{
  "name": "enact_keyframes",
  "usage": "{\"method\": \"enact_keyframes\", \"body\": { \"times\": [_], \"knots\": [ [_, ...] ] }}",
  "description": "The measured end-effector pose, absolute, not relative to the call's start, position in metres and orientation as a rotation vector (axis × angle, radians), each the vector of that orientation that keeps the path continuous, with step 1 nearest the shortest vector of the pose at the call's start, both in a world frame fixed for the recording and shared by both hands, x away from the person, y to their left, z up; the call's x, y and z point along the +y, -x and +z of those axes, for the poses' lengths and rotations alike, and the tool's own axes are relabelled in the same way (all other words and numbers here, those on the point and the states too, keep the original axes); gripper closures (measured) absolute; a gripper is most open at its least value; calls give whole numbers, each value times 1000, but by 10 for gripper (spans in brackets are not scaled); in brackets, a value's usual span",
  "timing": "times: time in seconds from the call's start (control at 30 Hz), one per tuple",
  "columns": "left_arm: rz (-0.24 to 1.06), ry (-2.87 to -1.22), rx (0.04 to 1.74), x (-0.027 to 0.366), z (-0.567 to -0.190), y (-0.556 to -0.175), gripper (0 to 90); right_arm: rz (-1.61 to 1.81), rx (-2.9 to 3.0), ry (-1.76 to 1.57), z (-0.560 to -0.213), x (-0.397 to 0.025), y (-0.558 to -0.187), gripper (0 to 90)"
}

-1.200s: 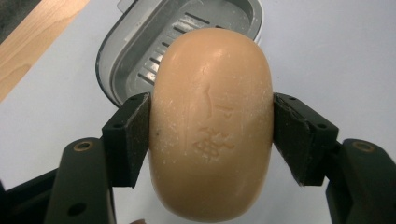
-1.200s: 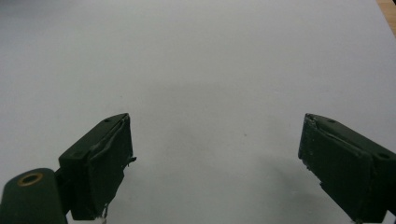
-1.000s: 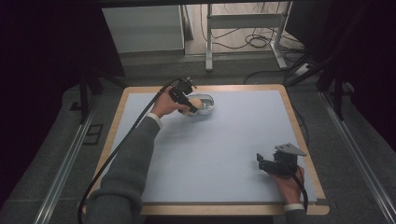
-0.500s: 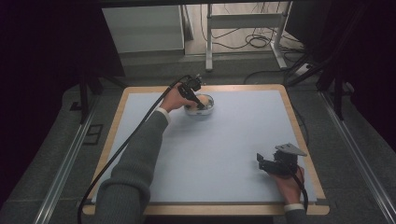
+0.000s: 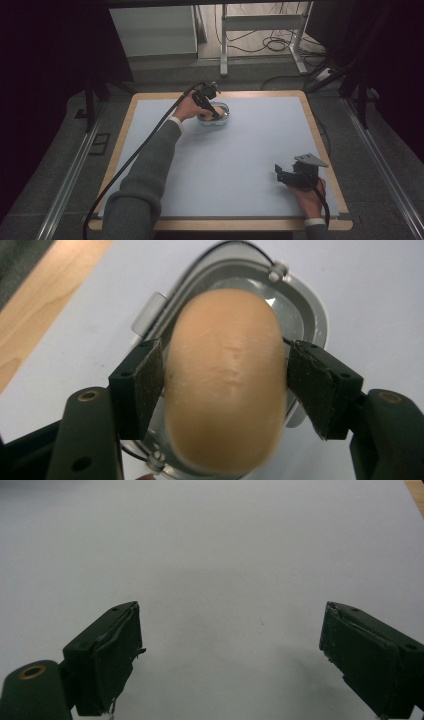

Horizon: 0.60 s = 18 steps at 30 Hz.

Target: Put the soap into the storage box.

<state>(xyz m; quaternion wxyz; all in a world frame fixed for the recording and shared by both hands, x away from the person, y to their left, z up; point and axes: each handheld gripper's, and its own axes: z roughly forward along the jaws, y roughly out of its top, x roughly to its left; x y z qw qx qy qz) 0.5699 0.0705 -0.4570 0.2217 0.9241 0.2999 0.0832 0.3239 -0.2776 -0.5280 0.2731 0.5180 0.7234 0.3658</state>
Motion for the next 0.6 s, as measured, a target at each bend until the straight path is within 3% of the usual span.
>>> {"method": "enact_keyframes", "body": {
  "times": [0.33, 0.6],
  "knots": [
    [264, -2505, 825, 81, -440, -553, 292, 984, 1945, -1395, -528, -277, -324, 100],
    [298, -2417, 849, 102, -425, -518, 255, 988, 1945, -1397, -528, -278, -324, 101]
  ]
}}
